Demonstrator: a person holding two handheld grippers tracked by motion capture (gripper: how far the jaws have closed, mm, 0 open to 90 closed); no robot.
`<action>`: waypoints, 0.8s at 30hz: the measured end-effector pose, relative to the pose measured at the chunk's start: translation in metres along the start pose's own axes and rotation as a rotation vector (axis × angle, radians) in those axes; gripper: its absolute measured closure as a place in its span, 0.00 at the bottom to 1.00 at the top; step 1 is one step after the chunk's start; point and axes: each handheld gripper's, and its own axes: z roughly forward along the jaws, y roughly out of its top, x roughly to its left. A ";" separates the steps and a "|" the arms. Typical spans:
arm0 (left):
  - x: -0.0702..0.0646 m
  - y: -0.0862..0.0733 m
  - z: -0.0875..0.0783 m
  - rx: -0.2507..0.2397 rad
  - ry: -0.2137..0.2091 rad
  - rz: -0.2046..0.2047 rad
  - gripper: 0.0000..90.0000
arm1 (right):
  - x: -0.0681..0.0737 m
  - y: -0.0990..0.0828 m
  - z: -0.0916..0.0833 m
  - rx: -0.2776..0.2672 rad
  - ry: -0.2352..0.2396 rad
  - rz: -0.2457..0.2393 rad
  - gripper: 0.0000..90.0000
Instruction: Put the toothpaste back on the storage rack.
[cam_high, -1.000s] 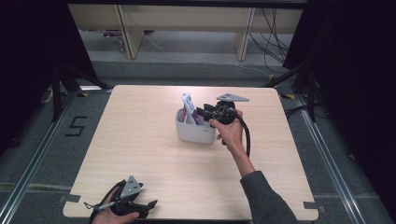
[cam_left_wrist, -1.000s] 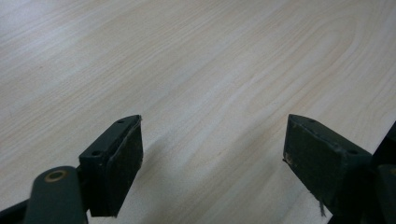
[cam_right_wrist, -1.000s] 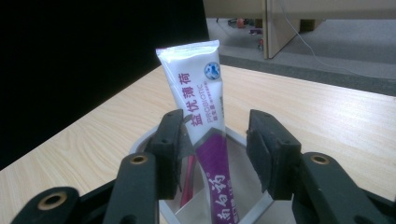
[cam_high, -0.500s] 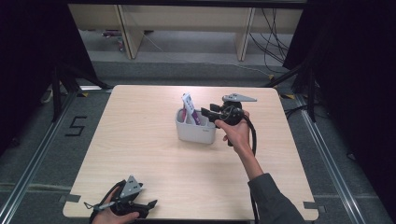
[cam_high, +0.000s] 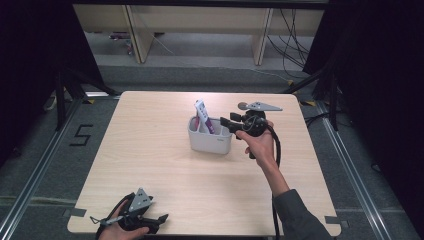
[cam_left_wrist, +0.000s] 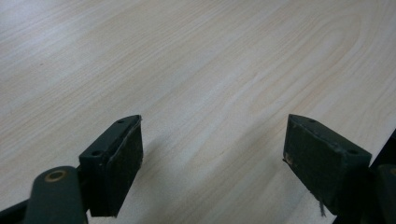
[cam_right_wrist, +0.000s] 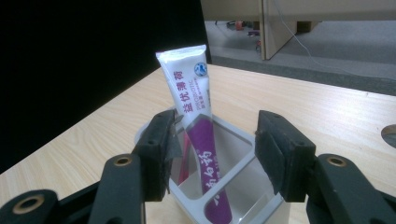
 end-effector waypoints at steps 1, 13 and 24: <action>0.000 0.000 0.000 0.000 0.000 0.000 0.22 | 0.000 0.000 0.000 0.000 0.000 0.000 0.54; 0.000 0.000 0.001 0.001 0.001 -0.007 0.21 | -0.001 -0.005 -0.010 0.003 0.001 0.035 0.41; 0.001 0.000 0.000 0.013 -0.003 0.009 0.21 | -0.001 -0.010 -0.017 0.007 -0.027 0.037 0.30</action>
